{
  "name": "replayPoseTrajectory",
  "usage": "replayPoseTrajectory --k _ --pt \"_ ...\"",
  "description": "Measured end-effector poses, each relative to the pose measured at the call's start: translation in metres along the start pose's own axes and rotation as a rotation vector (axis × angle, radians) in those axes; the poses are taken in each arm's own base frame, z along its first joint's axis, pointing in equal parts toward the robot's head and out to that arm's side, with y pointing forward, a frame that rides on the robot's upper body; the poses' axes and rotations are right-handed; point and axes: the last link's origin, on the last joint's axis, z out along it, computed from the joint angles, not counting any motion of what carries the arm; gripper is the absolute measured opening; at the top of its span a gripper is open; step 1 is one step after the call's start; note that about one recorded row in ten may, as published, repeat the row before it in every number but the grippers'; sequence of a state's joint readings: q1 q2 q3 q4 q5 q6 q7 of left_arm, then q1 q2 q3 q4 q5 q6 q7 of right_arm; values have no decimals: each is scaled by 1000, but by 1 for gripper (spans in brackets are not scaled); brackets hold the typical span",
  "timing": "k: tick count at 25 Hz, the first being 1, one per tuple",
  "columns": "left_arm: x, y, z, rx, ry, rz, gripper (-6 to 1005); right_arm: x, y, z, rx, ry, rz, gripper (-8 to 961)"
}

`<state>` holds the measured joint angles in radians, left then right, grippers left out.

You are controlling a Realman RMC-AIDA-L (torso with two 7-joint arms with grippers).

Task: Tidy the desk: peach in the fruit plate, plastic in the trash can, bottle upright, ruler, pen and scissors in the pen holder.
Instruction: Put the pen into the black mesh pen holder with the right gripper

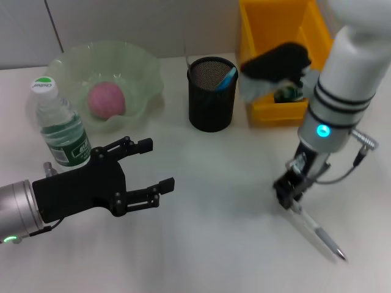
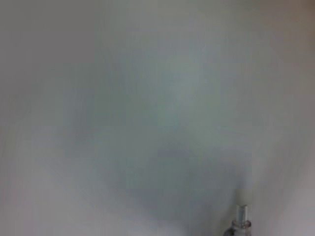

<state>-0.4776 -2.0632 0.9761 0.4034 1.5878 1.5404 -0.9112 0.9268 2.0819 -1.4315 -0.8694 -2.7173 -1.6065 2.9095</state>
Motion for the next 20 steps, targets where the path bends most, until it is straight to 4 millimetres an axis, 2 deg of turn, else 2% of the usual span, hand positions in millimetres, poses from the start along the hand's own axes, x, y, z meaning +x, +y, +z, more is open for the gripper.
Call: replayPoseTrajectory --k 5,11,14,20 --pt "1 0 0 -1 1 5 861 -10 -9 -33 -86 -186 -29 171" --pt "1 0 -1 -5 -2 11 861 -19 -24 -71 -258 -547 -109 172" --pt "1 0 -1 -6 -3 12 861 -20 -33 -81 -335 -731 -141 172" --pt "1 0 -1 -9 -5 13 861 -17 -43 -88 -379 -930 -152 172"
